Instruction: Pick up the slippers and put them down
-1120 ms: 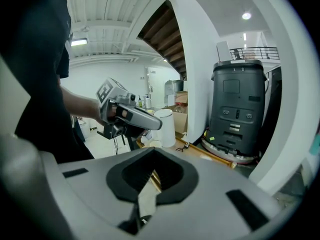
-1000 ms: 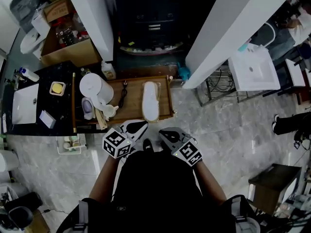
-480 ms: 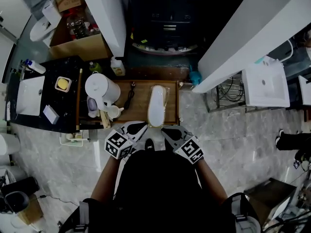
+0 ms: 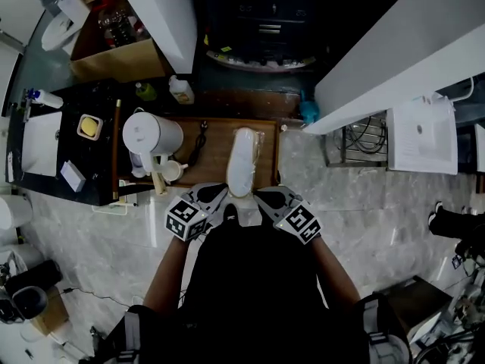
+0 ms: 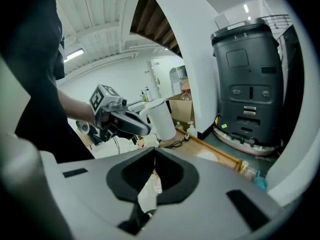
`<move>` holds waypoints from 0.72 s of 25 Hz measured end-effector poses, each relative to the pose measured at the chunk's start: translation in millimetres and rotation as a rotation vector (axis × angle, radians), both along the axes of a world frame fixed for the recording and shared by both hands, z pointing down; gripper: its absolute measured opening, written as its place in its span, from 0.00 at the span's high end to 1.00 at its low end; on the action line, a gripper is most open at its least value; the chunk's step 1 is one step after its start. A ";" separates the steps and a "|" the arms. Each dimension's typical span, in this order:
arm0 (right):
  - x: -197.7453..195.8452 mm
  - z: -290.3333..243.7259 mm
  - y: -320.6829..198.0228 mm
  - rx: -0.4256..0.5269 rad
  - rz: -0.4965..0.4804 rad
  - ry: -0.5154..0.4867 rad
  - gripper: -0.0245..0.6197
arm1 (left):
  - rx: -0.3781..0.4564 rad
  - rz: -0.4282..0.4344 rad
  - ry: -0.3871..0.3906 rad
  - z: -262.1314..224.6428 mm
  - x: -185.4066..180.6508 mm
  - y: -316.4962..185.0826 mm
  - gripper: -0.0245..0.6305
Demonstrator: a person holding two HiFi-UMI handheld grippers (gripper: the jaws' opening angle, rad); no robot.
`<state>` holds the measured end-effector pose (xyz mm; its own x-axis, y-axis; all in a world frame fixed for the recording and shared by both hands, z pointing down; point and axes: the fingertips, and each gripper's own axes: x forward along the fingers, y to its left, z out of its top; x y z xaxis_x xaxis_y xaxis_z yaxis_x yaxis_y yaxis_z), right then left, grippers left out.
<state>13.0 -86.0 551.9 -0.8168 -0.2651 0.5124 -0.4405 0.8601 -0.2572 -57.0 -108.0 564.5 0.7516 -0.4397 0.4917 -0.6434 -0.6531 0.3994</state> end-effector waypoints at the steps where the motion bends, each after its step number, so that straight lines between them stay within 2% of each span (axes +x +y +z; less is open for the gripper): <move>1: -0.3 4.4 -0.4 -0.013 -0.009 0.005 0.95 | -0.017 -0.003 -0.010 6.3 0.2 -1.4 0.94; 7: -3.6 38.5 -4.4 -0.091 -0.061 0.049 0.92 | -0.172 0.003 -0.065 63.3 -1.9 1.6 0.94; 13: -2.5 83.3 -14.0 -0.156 -0.067 0.101 0.86 | -0.248 -0.016 -0.068 99.8 -8.9 -0.9 0.94; 15: -1.2 99.3 -16.8 -0.181 -0.068 0.123 0.83 | -0.265 -0.014 -0.075 111.1 -10.4 -1.9 0.91; 18: 0.3 118.9 -18.6 -0.230 -0.066 0.136 0.82 | -0.288 -0.015 -0.082 124.2 -11.8 -5.1 0.80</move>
<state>13.3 -104.6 670.8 -0.7480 -0.0777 0.6592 -0.4294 0.8140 -0.3913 -68.8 -113.1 688.6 0.6986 -0.2846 0.6565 -0.6900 -0.5107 0.5129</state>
